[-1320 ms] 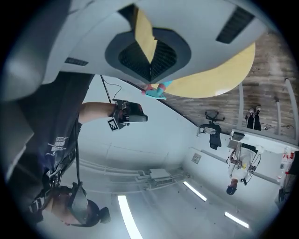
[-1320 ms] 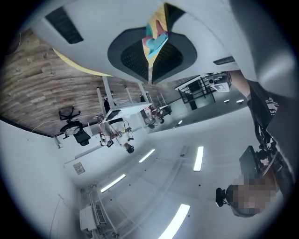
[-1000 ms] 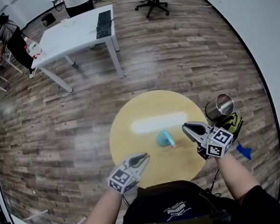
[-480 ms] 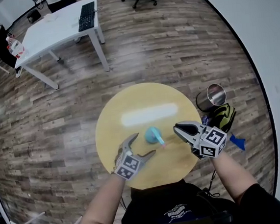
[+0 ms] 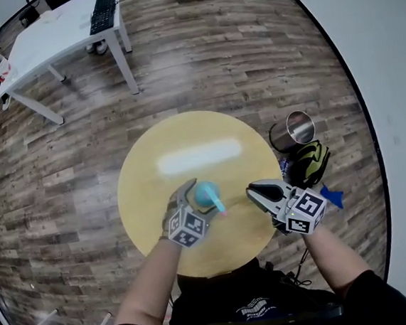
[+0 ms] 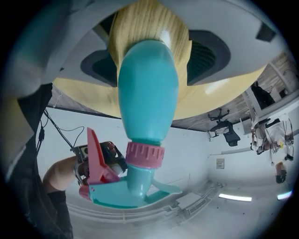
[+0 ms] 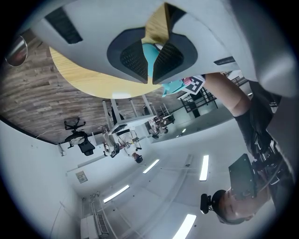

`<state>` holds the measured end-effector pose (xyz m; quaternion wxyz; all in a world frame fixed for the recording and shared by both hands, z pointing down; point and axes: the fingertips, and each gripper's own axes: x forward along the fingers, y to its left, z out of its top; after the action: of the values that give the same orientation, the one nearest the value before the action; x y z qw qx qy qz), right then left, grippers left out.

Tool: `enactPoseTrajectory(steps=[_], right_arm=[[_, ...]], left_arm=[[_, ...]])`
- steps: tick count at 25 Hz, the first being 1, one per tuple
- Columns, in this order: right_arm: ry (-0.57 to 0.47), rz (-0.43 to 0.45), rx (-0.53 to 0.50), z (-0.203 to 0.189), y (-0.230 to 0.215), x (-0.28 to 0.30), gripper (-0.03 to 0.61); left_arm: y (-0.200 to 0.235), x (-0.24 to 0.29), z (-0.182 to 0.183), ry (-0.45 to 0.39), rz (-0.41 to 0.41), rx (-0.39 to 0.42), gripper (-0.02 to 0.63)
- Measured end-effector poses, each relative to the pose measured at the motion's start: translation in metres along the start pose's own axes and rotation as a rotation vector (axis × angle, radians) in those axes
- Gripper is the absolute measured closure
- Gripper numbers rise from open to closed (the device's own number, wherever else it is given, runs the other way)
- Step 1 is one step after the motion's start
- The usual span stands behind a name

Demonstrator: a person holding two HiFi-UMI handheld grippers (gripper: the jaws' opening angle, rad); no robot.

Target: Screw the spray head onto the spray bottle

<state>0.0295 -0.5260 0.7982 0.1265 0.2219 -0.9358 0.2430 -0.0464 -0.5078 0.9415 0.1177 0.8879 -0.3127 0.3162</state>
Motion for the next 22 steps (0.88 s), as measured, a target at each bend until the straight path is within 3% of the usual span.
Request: enactPoseTrajectory(steps=[2,4,7,12,17,22], right_arm=[[0.009,-0.002,0.0,-0.002,-0.003,-0.003,0.526],[0.013,-0.003,-0.002,-0.002,-0.004,-0.007,0.526],[0.006,0.001,-0.007,0.003,-0.003,-0.011,0.526],[-0.053,0.042,-0.023,0.042,0.011,-0.016,0.526],[-0.122,0.149,-0.072,0.101,0.059,-0.023,0.472],[-0.164,0.316,-0.137,0.163,0.128,-0.03,0.426]], left_arm=[[0.001,0.006,0.002,-0.006,0.0,0.019,0.15],[-0.002,0.008,0.007,-0.021,-0.021,0.028,0.212],[-0.008,0.005,0.02,-0.024,-0.058,0.01,0.216],[-0.007,-0.038,0.08,-0.006,-0.151,-0.023,0.218],[-0.019,-0.108,0.142,-0.045,-0.305,-0.018,0.218],[-0.044,-0.177,0.183,-0.043,-0.435,0.003,0.218]])
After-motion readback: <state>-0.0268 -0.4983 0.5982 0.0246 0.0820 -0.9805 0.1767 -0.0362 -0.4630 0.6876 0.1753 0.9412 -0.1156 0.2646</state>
